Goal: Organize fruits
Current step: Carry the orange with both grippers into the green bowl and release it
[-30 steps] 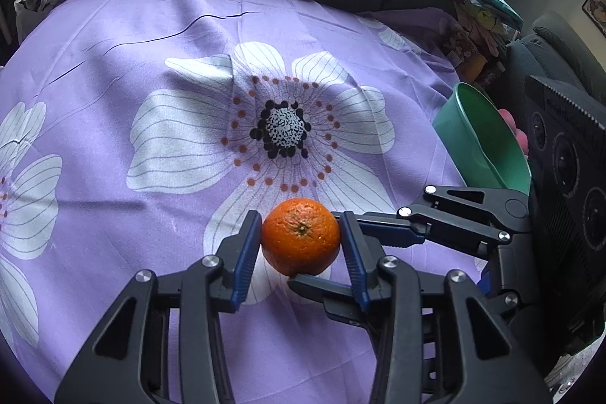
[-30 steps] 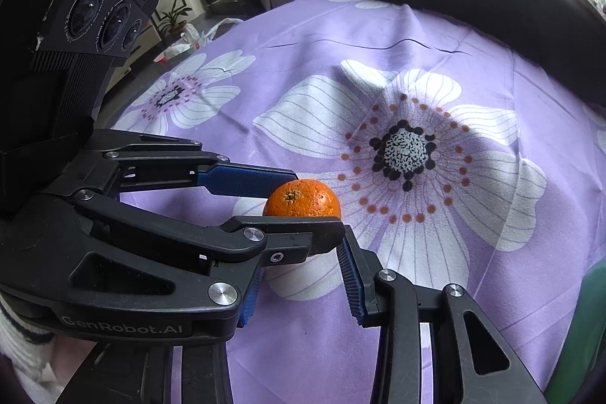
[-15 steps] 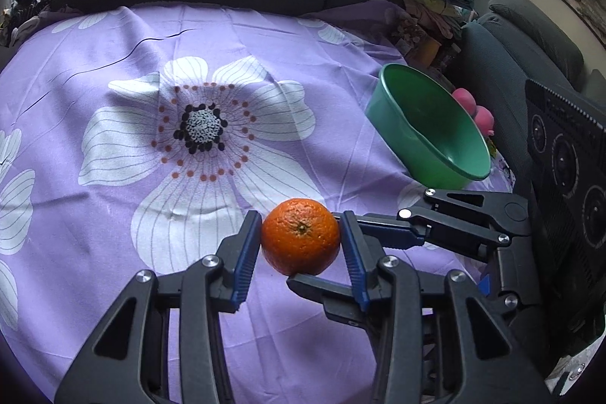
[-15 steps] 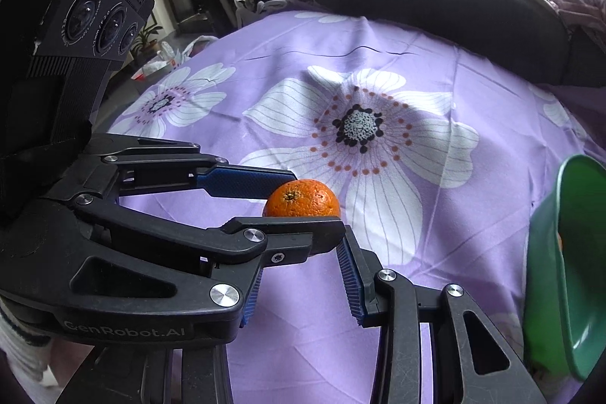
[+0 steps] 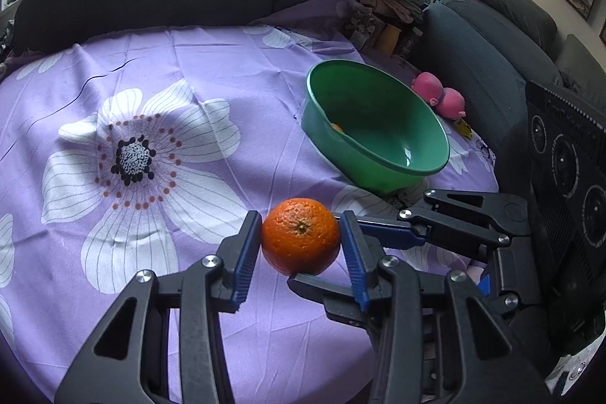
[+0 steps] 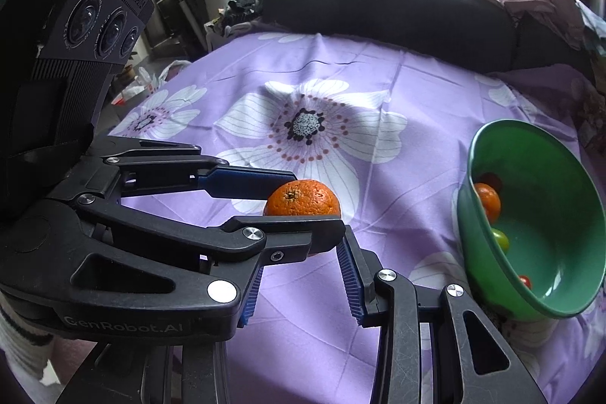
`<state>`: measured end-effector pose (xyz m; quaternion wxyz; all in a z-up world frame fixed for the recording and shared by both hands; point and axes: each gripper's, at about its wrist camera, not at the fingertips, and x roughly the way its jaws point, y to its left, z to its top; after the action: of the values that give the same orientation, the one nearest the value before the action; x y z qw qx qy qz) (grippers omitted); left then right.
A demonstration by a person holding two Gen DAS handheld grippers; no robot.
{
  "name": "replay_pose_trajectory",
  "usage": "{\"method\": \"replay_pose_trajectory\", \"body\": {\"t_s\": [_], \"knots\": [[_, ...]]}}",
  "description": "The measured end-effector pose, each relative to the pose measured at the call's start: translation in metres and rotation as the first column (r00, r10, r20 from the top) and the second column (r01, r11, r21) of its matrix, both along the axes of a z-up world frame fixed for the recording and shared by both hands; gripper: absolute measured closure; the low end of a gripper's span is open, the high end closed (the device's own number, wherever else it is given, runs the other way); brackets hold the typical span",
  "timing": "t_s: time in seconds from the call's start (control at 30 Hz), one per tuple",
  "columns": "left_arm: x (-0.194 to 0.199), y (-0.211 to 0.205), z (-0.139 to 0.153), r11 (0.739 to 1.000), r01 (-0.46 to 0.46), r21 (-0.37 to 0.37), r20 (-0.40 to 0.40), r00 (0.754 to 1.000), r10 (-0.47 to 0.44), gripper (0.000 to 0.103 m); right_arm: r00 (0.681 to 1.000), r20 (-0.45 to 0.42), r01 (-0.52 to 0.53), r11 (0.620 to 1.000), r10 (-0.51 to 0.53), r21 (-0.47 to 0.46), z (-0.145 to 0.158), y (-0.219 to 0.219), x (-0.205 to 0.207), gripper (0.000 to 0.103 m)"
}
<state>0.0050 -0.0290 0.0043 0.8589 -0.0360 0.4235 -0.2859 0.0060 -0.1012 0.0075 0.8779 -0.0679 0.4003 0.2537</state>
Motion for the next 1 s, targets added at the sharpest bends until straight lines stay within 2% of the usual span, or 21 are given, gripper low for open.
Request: {"method": "replay_pose_trajectory", "body": {"t_s": [0.23,0.6,0.8,1.0], "knots": [[0.011,-0.038,0.013,0.997,0.067,0.036,0.034,0.997,-0.068,0.061,0.997,0.037,0.059,0.998,-0.061,0.032,0.012,-0.033,-0.003,0.063],[0.046,-0.109,0.025,0.985,0.165,0.050,0.062,0.984,-0.168,0.061,0.981,0.074,0.172,0.983,-0.177,0.062,0.026,-0.096,0.012,0.063],[0.064,-0.139,0.017,0.977,0.204,0.061,0.040,0.977,-0.207,0.061,0.974,0.061,0.215,0.975,-0.218,0.065,0.022,-0.125,0.027,0.063],[0.079,-0.157,0.002,0.973,0.222,0.062,-0.008,0.975,-0.222,0.061,0.970,0.009,0.242,0.969,-0.242,0.047,0.009,-0.143,0.044,0.063]]}}
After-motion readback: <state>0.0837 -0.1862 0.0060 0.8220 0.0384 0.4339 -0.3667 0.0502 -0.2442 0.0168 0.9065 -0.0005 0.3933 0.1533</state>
